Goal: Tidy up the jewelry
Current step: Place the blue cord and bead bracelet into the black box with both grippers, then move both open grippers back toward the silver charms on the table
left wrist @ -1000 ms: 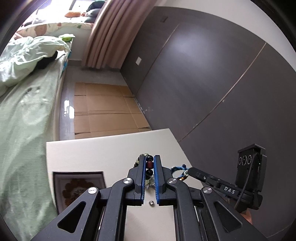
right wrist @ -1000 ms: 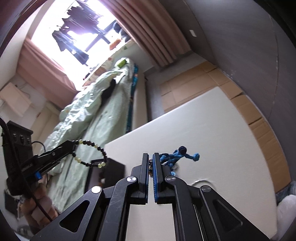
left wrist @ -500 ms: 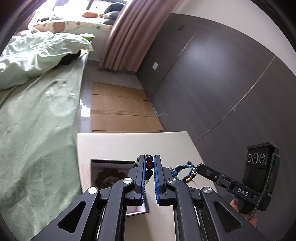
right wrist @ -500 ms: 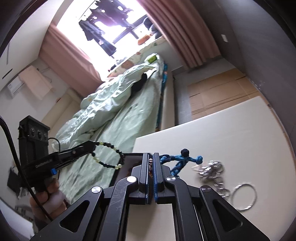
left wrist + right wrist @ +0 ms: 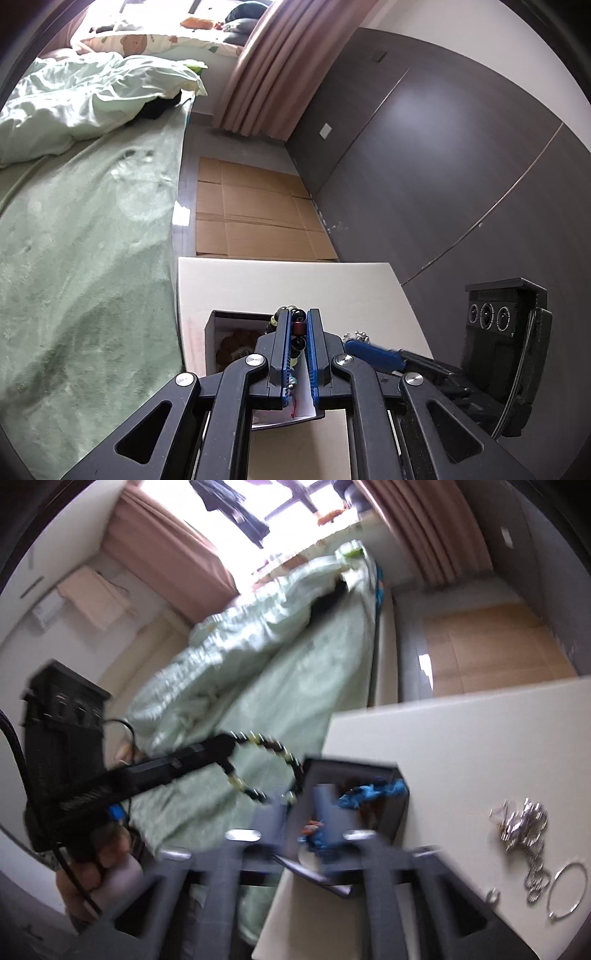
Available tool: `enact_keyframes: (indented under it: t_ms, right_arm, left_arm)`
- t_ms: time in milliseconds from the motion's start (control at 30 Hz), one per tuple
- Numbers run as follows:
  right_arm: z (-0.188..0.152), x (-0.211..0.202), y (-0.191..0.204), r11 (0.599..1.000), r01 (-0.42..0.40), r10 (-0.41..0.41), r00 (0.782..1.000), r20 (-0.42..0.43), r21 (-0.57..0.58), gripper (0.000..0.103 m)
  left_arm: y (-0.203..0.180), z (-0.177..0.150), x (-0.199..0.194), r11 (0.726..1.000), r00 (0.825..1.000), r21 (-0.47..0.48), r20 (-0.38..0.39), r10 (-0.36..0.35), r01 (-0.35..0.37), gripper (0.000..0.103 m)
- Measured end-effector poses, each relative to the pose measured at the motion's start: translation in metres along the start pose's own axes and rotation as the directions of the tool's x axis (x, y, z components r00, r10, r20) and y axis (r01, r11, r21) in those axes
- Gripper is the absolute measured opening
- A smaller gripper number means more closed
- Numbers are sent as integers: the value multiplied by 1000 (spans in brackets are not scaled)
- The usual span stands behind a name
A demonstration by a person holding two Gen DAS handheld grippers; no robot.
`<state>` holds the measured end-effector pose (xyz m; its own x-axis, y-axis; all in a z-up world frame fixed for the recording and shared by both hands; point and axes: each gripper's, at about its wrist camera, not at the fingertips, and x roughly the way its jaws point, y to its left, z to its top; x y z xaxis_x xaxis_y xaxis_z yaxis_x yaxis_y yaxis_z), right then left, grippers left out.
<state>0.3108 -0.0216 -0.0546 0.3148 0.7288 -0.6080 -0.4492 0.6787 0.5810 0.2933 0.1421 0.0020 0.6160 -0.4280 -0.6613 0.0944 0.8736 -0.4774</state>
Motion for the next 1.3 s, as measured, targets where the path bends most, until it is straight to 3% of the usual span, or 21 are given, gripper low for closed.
enact_keyframes:
  t_ms: [33, 300, 433, 533, 600, 633, 867, 1300]
  right_arm:
    - [-1, -1, -2, 1000, 8, -8, 1000, 13, 14, 63]
    - [-7, -35, -20, 995, 76, -81, 993, 89, 66, 63]
    - [-13, -44, -30, 990, 106, -114, 990, 84, 92, 63]
    - [-15, -56, -34, 988, 129, -138, 985, 102, 90, 63]
    - [-16, -67, -36, 985, 146, -156, 981, 116, 92, 63]
    - [-16, -72, -39, 984, 153, -164, 979, 122, 94, 63]
    - [-24, -119, -73, 958, 240, -264, 952, 154, 156, 63]
    - [-43, -148, -134, 888, 350, -386, 920, 67, 298, 63]
  left_arm:
    - [0, 0, 1, 1000, 1000, 0, -4, -1, 1, 8]
    - [-5, -3, 21, 999, 996, -2, -80, -39, 39, 8]
    - [0, -6, 36, 1000, 990, -16, -140, 4, -6, 11]
    - [2, -8, 39, 1000, 989, -20, -149, 17, -20, 29]
    - [1, -8, 37, 999, 991, -14, -131, 28, -30, 49]
    - [-1, -8, 35, 999, 992, -6, -120, 34, -35, 51]
    - [-23, -9, 42, 999, 993, 43, -118, 25, -20, 51]
    - [-76, -15, 78, 990, 989, 140, -147, -6, 27, 51]
